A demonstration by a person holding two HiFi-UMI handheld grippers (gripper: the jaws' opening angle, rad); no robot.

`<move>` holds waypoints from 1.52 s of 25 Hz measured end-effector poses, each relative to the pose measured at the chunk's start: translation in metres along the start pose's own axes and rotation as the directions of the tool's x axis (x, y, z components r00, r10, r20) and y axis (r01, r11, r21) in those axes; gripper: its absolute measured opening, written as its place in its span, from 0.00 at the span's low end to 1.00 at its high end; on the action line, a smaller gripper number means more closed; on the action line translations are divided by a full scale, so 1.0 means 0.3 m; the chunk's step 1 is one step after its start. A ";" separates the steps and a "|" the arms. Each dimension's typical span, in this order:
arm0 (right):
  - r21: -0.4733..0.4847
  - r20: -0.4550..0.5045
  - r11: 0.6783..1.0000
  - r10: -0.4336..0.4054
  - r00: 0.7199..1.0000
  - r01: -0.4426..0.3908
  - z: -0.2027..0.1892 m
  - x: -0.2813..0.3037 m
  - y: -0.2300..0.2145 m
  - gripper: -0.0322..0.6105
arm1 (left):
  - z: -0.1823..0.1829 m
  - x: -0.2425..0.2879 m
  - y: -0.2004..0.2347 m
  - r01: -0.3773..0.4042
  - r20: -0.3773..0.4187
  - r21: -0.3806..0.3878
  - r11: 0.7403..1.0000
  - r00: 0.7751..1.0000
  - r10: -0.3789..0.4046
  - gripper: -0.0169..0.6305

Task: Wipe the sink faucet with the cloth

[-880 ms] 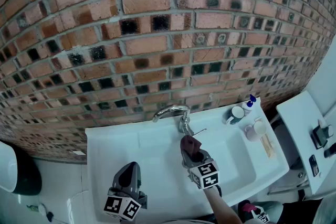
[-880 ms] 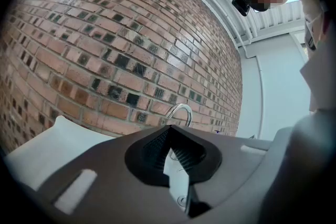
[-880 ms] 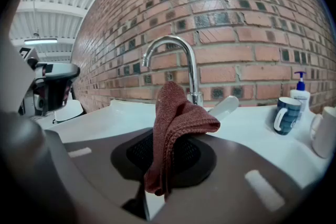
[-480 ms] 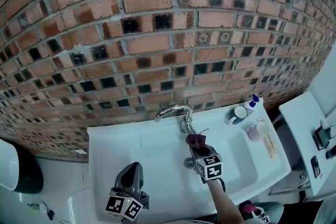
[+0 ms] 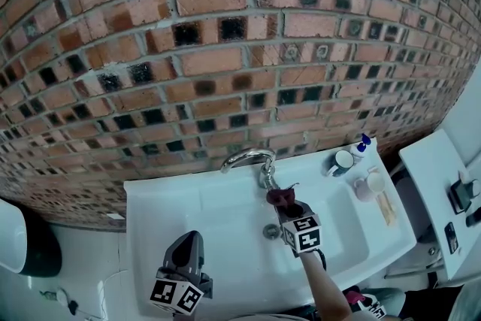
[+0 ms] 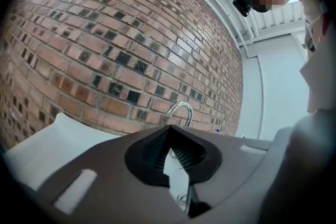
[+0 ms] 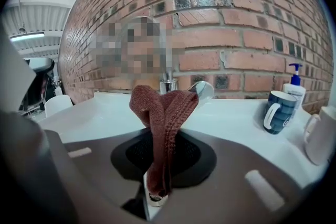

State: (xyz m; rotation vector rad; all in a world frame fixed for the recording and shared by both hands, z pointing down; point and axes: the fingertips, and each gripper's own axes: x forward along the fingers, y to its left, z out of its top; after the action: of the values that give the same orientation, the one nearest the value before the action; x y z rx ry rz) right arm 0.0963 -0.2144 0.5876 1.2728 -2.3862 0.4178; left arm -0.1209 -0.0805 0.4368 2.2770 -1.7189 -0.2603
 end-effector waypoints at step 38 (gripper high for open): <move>0.331 0.063 0.941 0.060 0.996 -0.077 0.020 0.088 0.215 0.13 | -0.001 -0.009 0.049 -0.021 0.011 -0.037 0.999 1.000 0.021 0.03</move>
State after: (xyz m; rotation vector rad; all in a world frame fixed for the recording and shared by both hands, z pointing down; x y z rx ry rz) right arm 0.0278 -0.2014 0.5902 1.3552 -2.4829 0.8502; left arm -0.1349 -0.0815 0.4418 2.2347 -1.7279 -0.2982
